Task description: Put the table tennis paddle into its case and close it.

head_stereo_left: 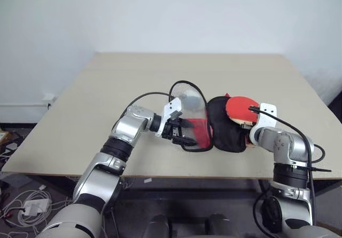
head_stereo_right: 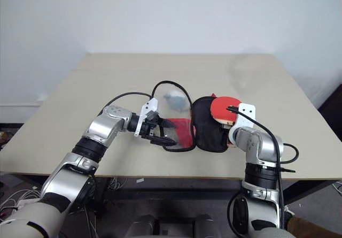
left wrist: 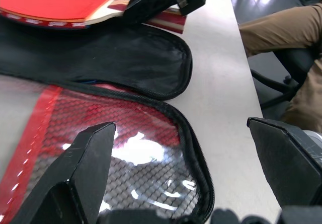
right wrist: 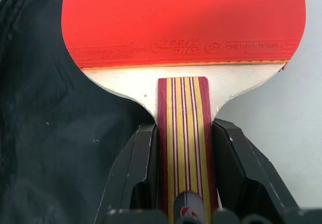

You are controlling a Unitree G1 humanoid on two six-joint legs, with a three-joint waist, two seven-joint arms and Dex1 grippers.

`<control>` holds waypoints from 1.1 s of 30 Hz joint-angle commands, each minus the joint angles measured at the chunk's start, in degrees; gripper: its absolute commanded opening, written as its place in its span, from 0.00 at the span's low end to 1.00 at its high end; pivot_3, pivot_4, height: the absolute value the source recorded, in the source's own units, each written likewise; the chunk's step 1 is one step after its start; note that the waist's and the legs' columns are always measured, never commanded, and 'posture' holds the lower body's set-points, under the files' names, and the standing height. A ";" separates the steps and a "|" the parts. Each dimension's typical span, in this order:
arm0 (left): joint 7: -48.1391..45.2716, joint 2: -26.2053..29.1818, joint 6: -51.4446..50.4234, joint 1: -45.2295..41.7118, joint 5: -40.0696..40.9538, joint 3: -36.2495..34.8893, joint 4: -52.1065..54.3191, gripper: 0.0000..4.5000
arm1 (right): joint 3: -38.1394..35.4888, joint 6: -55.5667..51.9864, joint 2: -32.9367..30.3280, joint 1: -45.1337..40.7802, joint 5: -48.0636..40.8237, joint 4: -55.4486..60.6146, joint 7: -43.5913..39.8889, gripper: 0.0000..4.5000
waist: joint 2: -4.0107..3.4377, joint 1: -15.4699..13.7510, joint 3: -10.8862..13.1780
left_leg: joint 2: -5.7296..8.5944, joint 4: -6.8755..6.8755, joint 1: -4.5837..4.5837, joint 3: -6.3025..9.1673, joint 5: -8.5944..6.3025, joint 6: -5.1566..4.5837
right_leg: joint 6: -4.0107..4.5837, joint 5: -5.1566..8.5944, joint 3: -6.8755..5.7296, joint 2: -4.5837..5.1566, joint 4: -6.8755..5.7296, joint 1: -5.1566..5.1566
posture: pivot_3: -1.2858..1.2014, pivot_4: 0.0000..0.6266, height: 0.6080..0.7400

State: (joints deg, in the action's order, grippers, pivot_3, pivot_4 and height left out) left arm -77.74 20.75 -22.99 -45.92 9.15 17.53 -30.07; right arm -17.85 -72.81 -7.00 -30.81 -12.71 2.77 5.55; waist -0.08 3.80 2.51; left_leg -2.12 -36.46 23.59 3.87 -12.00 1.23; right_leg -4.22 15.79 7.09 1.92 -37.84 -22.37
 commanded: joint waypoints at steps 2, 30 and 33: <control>-0.38 -0.10 0.57 -1.87 -0.20 -0.35 0.21 1.00 | 1.25 2.92 1.17 -3.37 0.76 0.70 0.67 0.27 | 0.00 0.43 0.00 | 0.00 -0.01 0.00 0.00 0.00 0.00 | 0.00 0.00 0.00 0.00 0.00 0.00 | 0.52 0.00 1.00; 0.35 0.23 -0.77 -0.97 -0.08 -0.72 1.35 1.00 | 10.81 12.31 3.23 -3.86 4.40 2.85 -0.96 0.27 | -0.02 2.13 0.01 | 0.00 0.15 -0.03 0.06 0.00 0.00 | 0.15 -0.09 -0.02 0.00 0.01 -0.02 | 0.52 0.00 1.00; 0.41 0.20 -0.67 -0.98 -0.17 -0.71 1.18 1.00 | 12.33 12.05 4.22 -2.56 5.07 2.01 -0.89 0.27 | -0.02 2.12 0.01 | 0.00 0.16 -0.04 0.07 0.00 0.00 | 0.15 -0.09 -0.02 0.00 0.01 -0.02 | 0.52 0.00 1.00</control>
State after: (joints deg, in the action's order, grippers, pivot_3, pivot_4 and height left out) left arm -77.36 20.70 -23.87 -45.83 8.75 17.52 -30.24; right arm -6.63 -62.08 -3.15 -32.53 -7.84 2.72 5.08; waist -0.11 5.91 2.52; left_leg -2.12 -36.30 23.55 3.94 -11.99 1.23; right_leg -4.06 15.70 7.07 1.92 -37.83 -22.39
